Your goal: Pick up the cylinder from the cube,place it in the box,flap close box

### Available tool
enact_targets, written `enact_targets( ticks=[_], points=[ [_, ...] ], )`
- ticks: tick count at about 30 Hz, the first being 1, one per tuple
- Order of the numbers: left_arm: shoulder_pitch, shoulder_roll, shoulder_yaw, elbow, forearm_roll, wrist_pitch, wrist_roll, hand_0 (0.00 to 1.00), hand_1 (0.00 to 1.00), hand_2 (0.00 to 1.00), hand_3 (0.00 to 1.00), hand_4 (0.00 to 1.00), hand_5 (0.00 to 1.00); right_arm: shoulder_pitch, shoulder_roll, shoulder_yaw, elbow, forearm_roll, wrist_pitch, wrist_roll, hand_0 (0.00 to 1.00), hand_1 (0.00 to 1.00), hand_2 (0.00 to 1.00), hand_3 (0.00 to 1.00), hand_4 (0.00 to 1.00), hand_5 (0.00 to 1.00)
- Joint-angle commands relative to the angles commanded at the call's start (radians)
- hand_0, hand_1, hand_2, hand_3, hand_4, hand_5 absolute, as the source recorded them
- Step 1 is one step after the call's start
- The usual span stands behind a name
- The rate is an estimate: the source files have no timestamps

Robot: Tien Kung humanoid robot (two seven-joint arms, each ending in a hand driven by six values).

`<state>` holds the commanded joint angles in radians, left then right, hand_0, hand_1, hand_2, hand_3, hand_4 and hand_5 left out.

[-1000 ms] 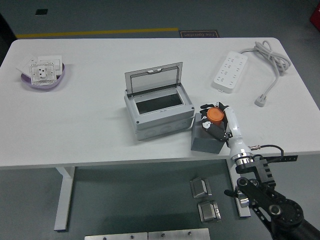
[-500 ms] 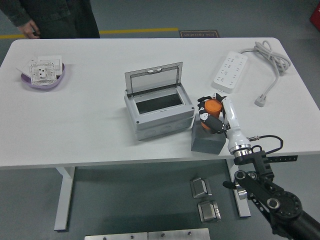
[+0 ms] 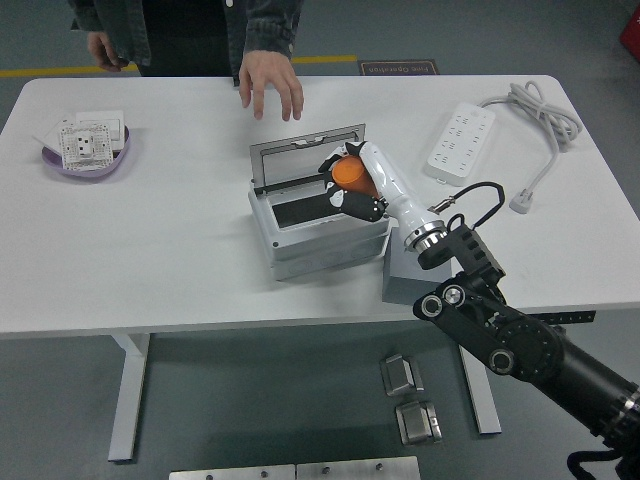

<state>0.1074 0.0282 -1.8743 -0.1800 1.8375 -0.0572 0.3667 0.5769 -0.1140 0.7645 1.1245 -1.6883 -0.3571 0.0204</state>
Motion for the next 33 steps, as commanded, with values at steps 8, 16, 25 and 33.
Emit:
enact_targets(
  ticks=[8,16,25,33],
  points=[
    [-0.007,0.008,0.016,0.0,-0.009,0.002,-0.001,0.743,0.761,0.76,0.873,0.546,0.139,0.163,0.039,-0.123,-0.151,-0.143,0.066,-0.093,0.199,0.202,0.379,0.262,0.002,0.002],
    [-0.012,0.012,0.016,0.0,-0.003,0.002,-0.001,0.742,0.761,0.759,0.873,0.546,0.143,0.239,0.058,-0.216,-0.253,-0.147,0.075,-0.083,0.125,0.204,0.381,0.262,0.002,0.002],
    [-0.019,0.013,0.029,0.0,-0.011,0.002,-0.001,0.742,0.763,0.759,0.872,0.547,0.147,0.26,0.069,-0.289,-0.298,-0.149,0.063,-0.042,0.182,0.238,0.411,0.279,0.002,0.002],
    [-0.022,0.015,0.024,0.0,-0.002,0.003,-0.002,0.742,0.763,0.759,0.873,0.548,0.148,0.275,0.079,-0.323,-0.305,-0.195,0.065,-0.033,0.407,0.379,0.499,0.454,0.005,0.002]
  ],
)
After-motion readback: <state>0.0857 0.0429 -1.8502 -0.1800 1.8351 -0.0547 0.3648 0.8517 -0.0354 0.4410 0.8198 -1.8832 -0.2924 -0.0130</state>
